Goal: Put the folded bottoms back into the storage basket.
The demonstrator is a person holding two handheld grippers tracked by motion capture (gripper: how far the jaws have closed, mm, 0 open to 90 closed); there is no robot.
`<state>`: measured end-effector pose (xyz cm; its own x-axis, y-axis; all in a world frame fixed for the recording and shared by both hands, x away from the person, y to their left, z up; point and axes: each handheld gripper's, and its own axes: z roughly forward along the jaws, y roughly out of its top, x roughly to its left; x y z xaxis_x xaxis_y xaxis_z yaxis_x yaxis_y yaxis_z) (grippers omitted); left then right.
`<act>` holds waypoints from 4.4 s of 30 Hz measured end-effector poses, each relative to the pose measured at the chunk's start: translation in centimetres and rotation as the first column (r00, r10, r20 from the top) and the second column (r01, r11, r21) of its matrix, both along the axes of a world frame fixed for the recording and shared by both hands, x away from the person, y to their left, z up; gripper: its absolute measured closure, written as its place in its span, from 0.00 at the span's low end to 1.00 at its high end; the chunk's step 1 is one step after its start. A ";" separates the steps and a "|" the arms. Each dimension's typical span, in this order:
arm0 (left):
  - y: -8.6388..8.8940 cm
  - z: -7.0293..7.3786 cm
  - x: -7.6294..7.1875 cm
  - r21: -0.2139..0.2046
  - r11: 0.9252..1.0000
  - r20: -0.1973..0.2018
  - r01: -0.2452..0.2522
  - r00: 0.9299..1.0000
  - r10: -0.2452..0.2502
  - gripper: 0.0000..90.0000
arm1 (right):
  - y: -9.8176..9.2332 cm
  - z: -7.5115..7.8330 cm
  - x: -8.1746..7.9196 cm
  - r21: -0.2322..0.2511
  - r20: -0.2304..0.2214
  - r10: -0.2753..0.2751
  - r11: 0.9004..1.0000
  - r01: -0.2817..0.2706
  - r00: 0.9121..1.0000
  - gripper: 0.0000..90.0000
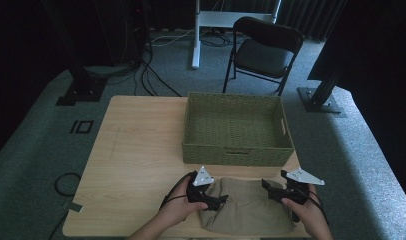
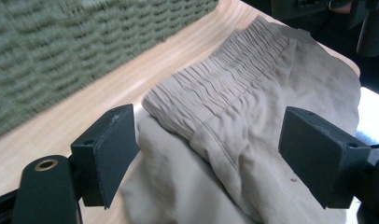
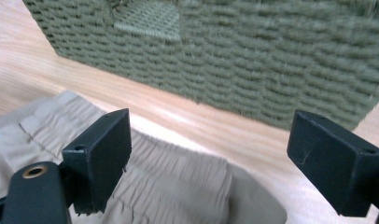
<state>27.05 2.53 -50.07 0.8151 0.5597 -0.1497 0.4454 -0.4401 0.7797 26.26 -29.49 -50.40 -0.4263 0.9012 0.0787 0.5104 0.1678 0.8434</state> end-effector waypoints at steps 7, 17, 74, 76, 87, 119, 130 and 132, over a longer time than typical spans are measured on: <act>-0.2 -1.1 -0.2 0.044 0.999 -0.013 -0.009 1.000 0.010 0.22 | 0.0 -1.6 -1.0 -0.021 -0.041 -0.021 1.000 0.020 0.999 0.15; -1.0 -2.7 -0.4 0.075 0.997 -0.057 -0.024 0.998 0.029 0.22 | -0.4 -3.5 -2.7 -0.048 -0.094 -0.048 0.998 0.044 0.994 0.15; -2.1 -3.8 1.3 0.077 0.997 -0.040 -0.002 0.999 0.005 0.80 | 1.9 -3.4 -3.1 -0.077 -0.151 0.070 0.994 -0.082 0.986 0.86; -1.8 -3.3 1.4 0.075 0.997 -0.033 -0.003 0.999 0.006 0.81 | 2.1 -2.9 -2.8 -0.075 -0.136 0.077 0.993 -0.087 0.988 0.86; -0.4 0.0 1.8 0.025 0.999 0.024 -0.025 0.999 0.025 0.81 | 2.5 0.5 -1.8 -0.029 -0.082 0.110 0.993 -0.112 0.991 0.86; 1.0 7.0 5.8 -0.049 0.997 0.123 -0.051 0.991 0.057 0.81 | 2.5 7.7 2.6 0.072 0.042 0.155 0.985 -0.158 0.987 0.87; 1.2 9.1 7.5 -0.073 0.996 0.153 -0.055 0.986 0.065 0.81 | 2.5 10.1 4.4 0.059 0.079 0.164 0.984 -0.169 0.983 0.87; 1.2 9.4 7.9 -0.080 0.995 0.154 -0.053 0.986 0.065 0.81 | 2.5 10.4 4.8 0.060 0.086 0.164 0.984 -0.170 0.983 0.87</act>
